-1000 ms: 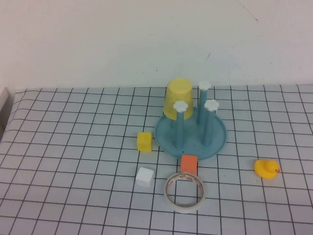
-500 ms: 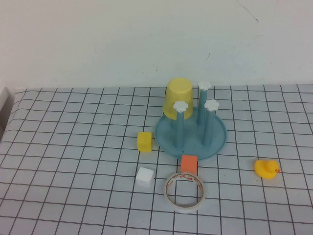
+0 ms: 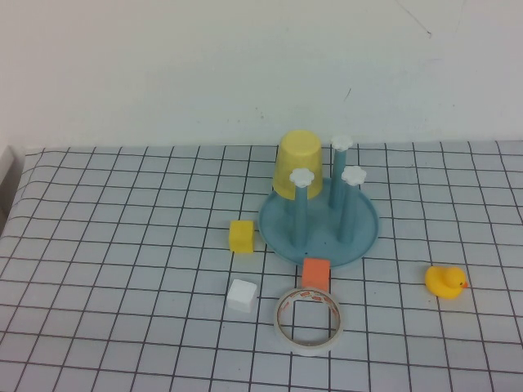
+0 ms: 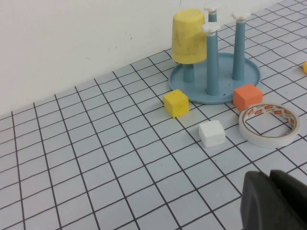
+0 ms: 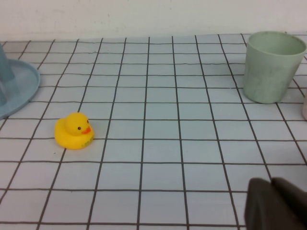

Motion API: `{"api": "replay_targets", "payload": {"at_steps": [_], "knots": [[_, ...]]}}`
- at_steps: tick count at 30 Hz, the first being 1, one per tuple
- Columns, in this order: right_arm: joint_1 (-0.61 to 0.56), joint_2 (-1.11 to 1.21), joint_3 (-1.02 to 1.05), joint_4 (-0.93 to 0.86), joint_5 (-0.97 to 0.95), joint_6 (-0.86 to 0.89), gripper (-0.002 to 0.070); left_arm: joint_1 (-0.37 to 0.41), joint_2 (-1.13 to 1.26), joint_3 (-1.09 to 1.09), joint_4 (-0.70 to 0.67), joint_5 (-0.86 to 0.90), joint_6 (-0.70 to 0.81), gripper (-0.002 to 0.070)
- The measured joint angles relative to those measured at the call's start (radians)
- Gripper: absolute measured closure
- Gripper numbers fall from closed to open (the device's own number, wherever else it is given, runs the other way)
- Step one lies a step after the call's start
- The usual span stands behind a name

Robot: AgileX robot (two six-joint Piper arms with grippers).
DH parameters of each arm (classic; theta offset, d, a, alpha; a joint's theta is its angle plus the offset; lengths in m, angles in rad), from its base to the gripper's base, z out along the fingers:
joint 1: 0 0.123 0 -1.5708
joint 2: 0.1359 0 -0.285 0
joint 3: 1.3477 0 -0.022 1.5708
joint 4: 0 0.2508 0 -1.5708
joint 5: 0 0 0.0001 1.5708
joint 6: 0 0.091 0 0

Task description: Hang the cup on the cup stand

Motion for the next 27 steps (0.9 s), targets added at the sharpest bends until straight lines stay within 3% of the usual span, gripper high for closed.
{"api": "replay_targets", "payload": {"at_steps": [20, 24, 27], "knots": [[0.0, 0.0, 0.0, 0.005, 0.005, 0.0, 0.0678, 0.004, 0.0, 0.036, -0.026, -0.03, 0.0, 0.0676], [0.0, 0.0, -0.002, 0.005, 0.005, 0.0, 0.0678, 0.072, 0.0, 0.109, -0.087, -0.085, 0.056, 0.0676], [0.0, 0.0, -0.002, 0.007, 0.005, 0.0, 0.0678, 0.186, -0.002, 0.158, -0.126, -0.144, 0.081, 0.0676]]}}
